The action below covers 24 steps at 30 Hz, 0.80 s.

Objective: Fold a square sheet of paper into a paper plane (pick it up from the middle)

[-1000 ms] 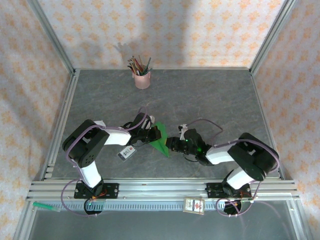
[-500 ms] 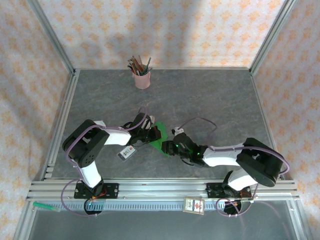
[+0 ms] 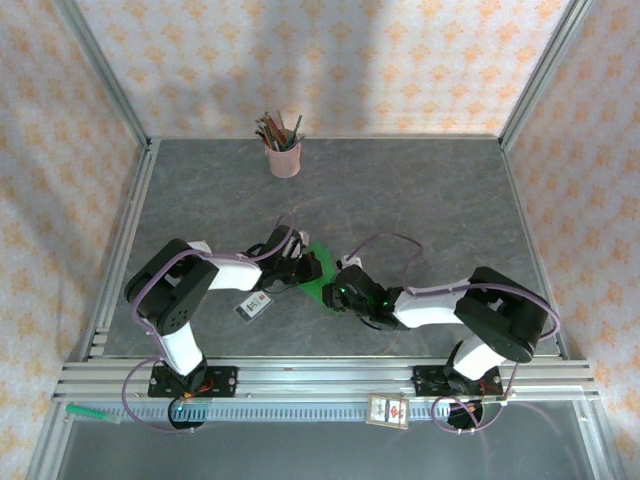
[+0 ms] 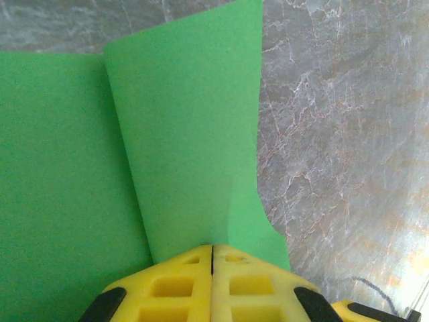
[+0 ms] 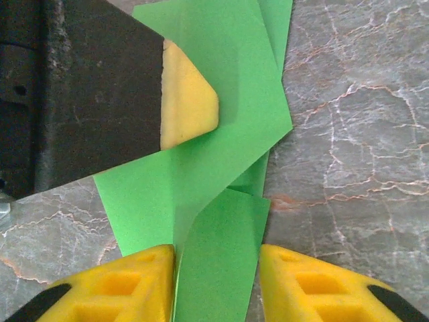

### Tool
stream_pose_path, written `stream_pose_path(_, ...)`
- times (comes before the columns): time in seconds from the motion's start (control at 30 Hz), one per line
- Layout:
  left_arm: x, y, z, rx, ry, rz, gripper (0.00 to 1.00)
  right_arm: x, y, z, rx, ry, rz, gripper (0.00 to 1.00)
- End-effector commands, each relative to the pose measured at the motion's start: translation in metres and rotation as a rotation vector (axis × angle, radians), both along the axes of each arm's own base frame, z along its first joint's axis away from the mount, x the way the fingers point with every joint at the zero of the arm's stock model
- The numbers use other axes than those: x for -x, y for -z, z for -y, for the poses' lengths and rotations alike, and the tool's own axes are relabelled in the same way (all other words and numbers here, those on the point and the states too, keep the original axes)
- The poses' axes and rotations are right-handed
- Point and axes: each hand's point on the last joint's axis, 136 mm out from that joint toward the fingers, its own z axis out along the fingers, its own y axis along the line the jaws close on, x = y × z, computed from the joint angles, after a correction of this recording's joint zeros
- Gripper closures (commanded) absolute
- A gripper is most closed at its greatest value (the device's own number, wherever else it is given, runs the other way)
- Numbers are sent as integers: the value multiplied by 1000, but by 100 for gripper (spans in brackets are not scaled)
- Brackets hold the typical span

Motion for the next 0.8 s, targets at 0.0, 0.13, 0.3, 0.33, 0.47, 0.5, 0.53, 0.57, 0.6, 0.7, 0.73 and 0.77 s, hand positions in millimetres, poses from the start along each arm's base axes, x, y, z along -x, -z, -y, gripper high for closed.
stream_pose_path(0.0,4,12,-20,-71,-26,-33,91,-2,6,7,51,21,8,64)
stream_pose_path(0.13,2,10,-22,-71,-30,-27,91,0,10,9,56,25,-1,69)
stream_pose_path(0.3,3,12,-23,-78,-27,-29,91,2,13,12,65,31,-9,70)
stream_pose_path(0.33,3,13,-24,-81,-26,-31,91,1,14,13,68,35,-11,71)
stream_pose_path(0.47,5,16,-26,-91,-28,-35,91,1,19,16,92,46,-22,73)
stream_pose_path(0.5,5,18,-26,-95,-28,-36,91,1,20,17,98,50,-23,73)
stream_pose_path(0.53,5,18,-27,-97,-27,-37,91,1,21,18,104,51,-24,73)
stream_pose_path(0.57,5,19,-27,-100,-28,-37,91,1,22,19,108,54,-26,73)
stream_pose_path(0.6,5,20,-28,-103,-29,-37,91,1,23,20,116,58,-27,73)
stream_pose_path(0.7,6,21,-29,-110,-28,-40,91,1,22,20,120,53,-24,73)
stream_pose_path(0.73,6,23,-30,-116,-28,-42,91,1,21,20,117,51,-22,73)
stream_pose_path(0.77,7,24,-31,-123,-28,-42,91,1,19,18,114,46,-21,72)
